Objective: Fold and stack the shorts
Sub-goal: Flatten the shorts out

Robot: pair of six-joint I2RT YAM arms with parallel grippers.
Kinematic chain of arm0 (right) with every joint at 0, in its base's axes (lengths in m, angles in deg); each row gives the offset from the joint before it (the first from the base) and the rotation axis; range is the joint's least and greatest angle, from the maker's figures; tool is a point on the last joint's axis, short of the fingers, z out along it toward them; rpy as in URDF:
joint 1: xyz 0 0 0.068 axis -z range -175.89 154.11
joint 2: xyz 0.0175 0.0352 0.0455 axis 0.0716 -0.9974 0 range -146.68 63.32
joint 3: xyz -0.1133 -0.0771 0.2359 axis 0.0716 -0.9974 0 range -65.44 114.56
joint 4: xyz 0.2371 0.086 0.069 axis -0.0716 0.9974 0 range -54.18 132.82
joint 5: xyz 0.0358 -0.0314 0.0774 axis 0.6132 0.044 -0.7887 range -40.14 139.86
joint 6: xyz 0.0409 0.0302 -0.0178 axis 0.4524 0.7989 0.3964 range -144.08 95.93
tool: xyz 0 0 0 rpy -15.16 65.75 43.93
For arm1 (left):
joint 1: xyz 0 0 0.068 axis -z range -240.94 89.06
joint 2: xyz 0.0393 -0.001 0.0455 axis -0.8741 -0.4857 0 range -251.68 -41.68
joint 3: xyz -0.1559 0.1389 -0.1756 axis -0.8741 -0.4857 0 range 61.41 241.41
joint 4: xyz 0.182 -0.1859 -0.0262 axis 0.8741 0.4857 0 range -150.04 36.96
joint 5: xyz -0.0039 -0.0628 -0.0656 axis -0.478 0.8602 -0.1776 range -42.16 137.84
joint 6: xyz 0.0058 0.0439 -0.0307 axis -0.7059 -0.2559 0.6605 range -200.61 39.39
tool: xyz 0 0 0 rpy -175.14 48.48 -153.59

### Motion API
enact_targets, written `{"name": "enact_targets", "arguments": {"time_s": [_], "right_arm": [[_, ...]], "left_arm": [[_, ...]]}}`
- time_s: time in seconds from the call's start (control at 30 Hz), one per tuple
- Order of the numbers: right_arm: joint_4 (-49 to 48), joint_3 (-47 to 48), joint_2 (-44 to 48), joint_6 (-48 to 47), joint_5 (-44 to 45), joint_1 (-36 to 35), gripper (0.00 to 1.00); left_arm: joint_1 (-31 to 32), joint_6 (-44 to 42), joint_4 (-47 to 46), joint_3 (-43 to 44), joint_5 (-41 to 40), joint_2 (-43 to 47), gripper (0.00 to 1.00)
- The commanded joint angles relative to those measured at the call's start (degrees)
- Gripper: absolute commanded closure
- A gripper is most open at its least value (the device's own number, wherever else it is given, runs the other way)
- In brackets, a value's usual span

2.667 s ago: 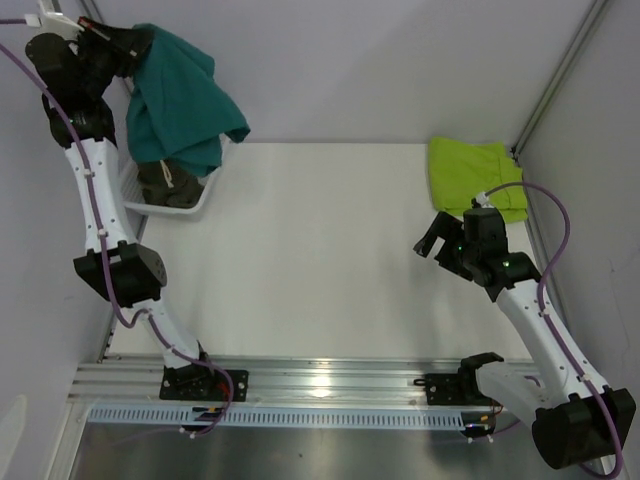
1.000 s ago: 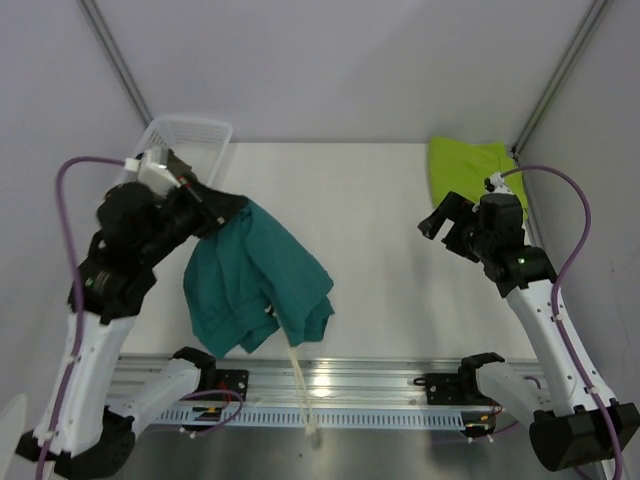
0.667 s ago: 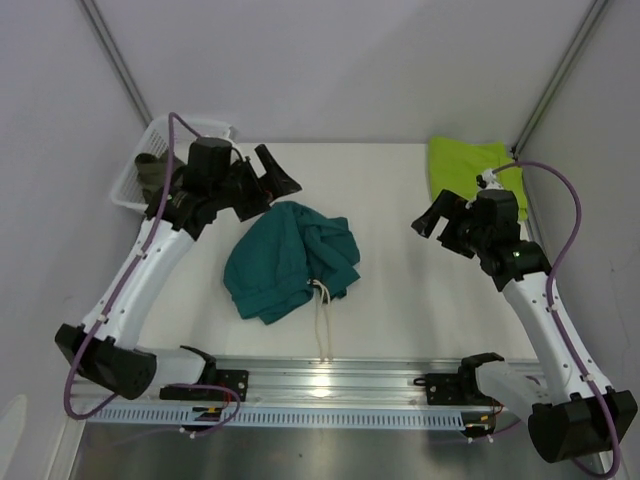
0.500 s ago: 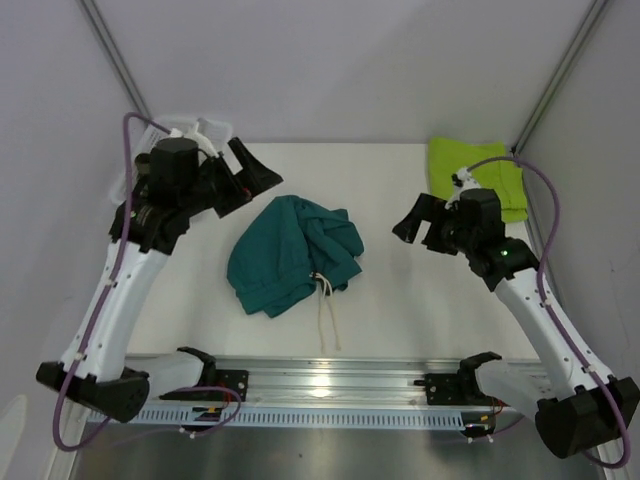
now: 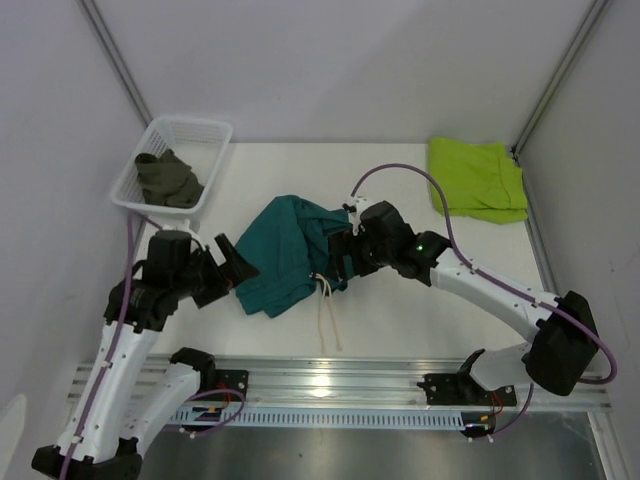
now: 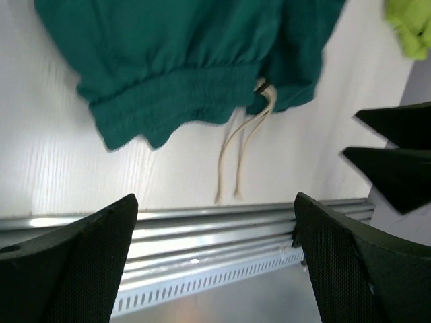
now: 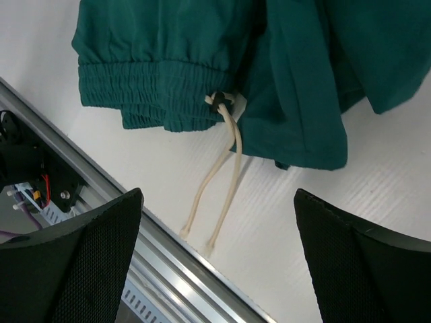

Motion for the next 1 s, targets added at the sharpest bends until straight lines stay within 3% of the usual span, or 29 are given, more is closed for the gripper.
{"name": "enact_targets", "arguments": {"time_s": [0.0, 0.07, 0.17, 0.27, 0.43, 0.53, 0.97], "right_arm": [[-4.0, 4.2, -2.2, -1.2, 0.6, -0.8, 0.05], [-4.4, 4.6, -3.1, -0.4, 0.0, -1.1, 0.06], [-5.0, 3.9, -3.6, 0.3, 0.4, -2.1, 0.06], [-6.9, 1.5, -2.9, 1.7, -0.8, -2.0, 0.07], [-9.2, -1.6, -1.7, 4.2, -2.3, -2.1, 0.07], [-8.8, -1.6, -1.3, 4.2, -1.8, -2.1, 0.07], [-7.7, -1.3, -1.0, 3.5, -2.2, -0.1, 0.06]], "left_arm": [[-2.9, 6.9, -1.9, -12.5, 8.0, 5.3, 0.01], [-4.0, 10.3, -4.2, -20.0, 10.1, 9.3, 0.01], [-4.0, 11.2, -6.2, -24.1, 9.5, 12.7, 0.01], [-4.0, 12.0, -8.6, -27.1, 6.4, 12.7, 0.04], [-3.9, 16.5, -21.4, -33.6, 2.7, 11.4, 0.11], [-3.9, 16.8, -26.0, -33.7, -1.4, 9.2, 0.19], [-4.0, 13.7, -27.0, -33.5, -6.1, -1.6, 0.21]]}}
